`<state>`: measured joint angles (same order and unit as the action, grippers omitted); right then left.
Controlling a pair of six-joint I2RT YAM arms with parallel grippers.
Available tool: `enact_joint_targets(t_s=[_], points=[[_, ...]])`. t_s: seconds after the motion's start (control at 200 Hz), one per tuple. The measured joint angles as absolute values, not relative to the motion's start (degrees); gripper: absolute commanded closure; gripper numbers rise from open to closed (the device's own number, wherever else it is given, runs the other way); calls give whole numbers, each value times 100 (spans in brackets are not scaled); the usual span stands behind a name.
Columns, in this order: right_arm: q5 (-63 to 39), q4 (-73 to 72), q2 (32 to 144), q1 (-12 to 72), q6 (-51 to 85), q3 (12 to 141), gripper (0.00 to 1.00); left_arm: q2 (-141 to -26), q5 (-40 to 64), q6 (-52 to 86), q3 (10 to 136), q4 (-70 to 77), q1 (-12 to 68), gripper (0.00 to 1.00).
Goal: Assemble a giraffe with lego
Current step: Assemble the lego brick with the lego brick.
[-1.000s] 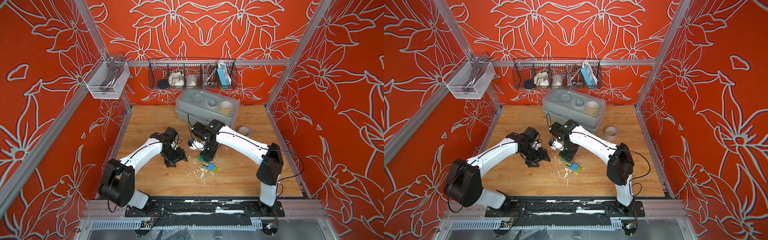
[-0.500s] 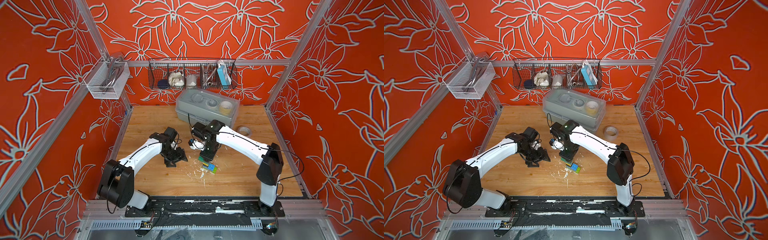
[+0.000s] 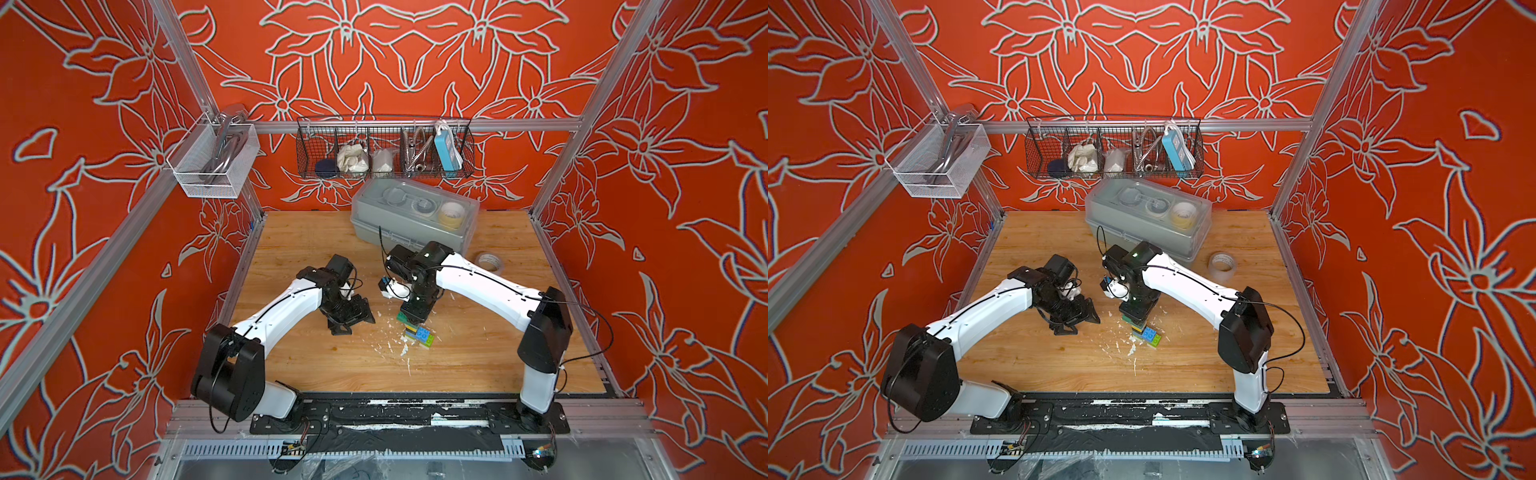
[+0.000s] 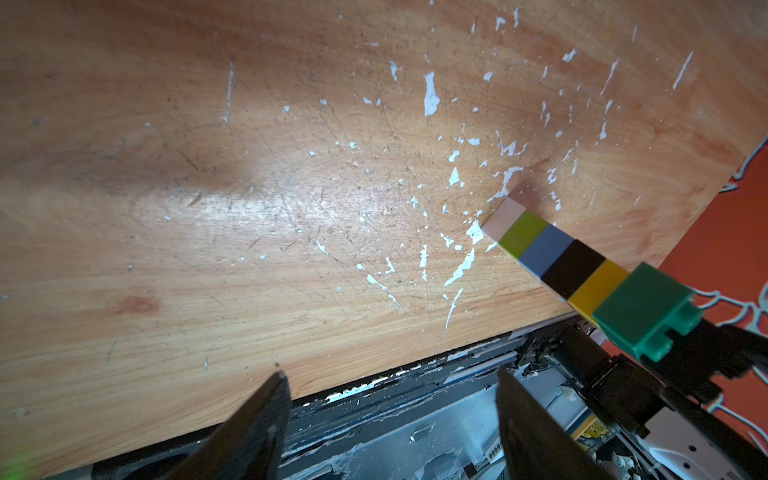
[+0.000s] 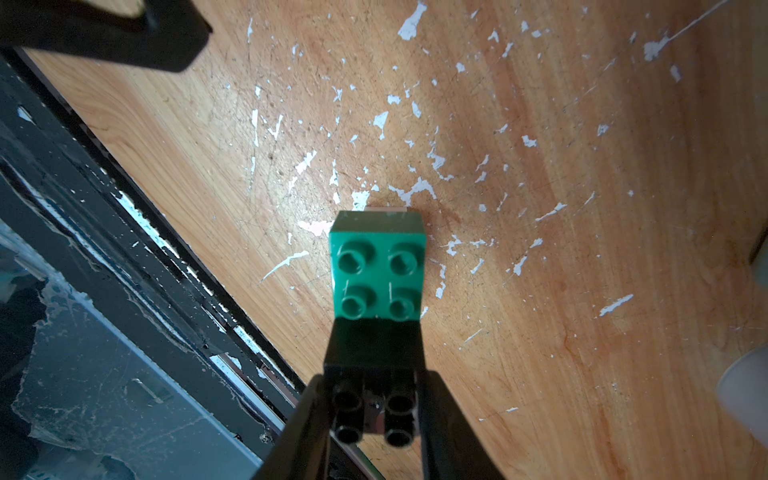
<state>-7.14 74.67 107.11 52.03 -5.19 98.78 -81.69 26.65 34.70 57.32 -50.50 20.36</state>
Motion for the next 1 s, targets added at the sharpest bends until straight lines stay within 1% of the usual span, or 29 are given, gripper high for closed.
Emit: enact_joint_targets(t_s=[0.13,0.425,0.561,0.791,1.001], points=[[-735,7391,10654,5203,-519,9800,72,-8156,2665,3472,5723,-5048,2036,24],[-738,7360,10619,5203,-543,9778,66,-8106,2668,3474,5721,-5046,2036,24],[-735,7341,10604,5203,-563,9769,56,-8099,2670,3492,5719,-5043,2036,24],[-751,7196,10584,5203,-567,9629,48,-8060,2670,3538,5706,-5028,2036,23],[-773,6755,10116,5203,-506,9148,36,-8025,2685,3590,5645,-5024,2036,23]])
